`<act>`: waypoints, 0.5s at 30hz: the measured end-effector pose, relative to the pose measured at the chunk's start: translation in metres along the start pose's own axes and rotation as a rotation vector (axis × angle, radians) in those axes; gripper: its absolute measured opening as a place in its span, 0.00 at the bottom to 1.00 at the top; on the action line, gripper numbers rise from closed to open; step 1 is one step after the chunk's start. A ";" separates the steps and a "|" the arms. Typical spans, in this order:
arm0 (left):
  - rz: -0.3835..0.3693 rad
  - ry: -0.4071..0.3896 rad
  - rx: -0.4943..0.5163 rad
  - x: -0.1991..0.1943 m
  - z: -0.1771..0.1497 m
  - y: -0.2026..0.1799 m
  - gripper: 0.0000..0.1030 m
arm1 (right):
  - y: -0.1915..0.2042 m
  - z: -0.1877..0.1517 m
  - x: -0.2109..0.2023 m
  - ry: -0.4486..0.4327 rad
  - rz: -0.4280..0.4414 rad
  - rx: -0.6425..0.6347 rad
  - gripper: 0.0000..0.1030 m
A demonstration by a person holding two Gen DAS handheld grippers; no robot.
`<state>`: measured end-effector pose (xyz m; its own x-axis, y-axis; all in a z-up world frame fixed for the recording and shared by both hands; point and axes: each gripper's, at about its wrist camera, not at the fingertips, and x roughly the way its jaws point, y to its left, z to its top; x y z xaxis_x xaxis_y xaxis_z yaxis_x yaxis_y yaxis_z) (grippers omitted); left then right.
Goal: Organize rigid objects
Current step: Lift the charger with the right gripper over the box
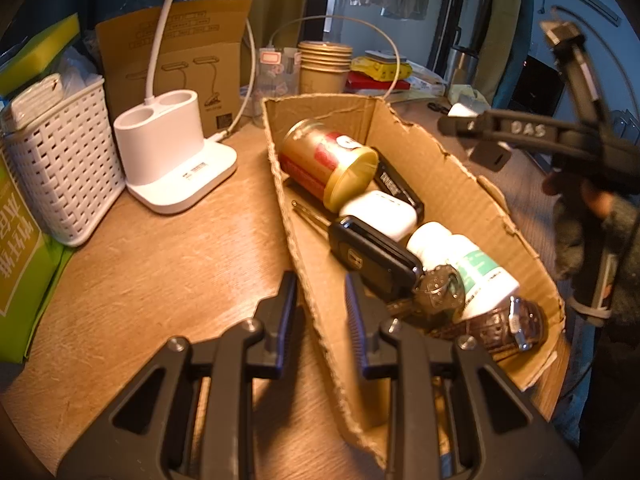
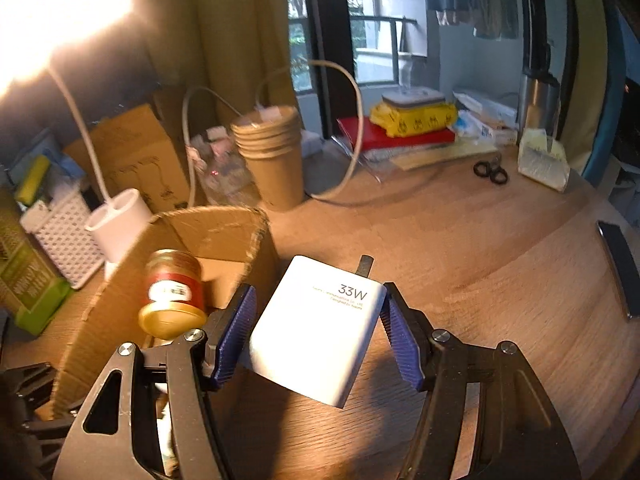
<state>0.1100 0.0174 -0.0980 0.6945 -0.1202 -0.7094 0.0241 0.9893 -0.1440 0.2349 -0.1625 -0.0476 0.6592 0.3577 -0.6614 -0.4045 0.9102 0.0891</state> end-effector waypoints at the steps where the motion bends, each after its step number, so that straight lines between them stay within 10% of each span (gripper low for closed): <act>1: 0.000 0.000 0.000 0.000 0.000 0.000 0.25 | 0.001 0.002 -0.003 -0.006 0.003 -0.005 0.65; 15: 0.000 0.000 0.000 0.000 0.000 0.000 0.25 | 0.044 0.013 -0.045 -0.083 0.098 -0.073 0.65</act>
<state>0.1101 0.0176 -0.0982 0.6945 -0.1201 -0.7094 0.0241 0.9893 -0.1439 0.1957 -0.1356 -0.0038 0.6630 0.4630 -0.5882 -0.5127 0.8534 0.0939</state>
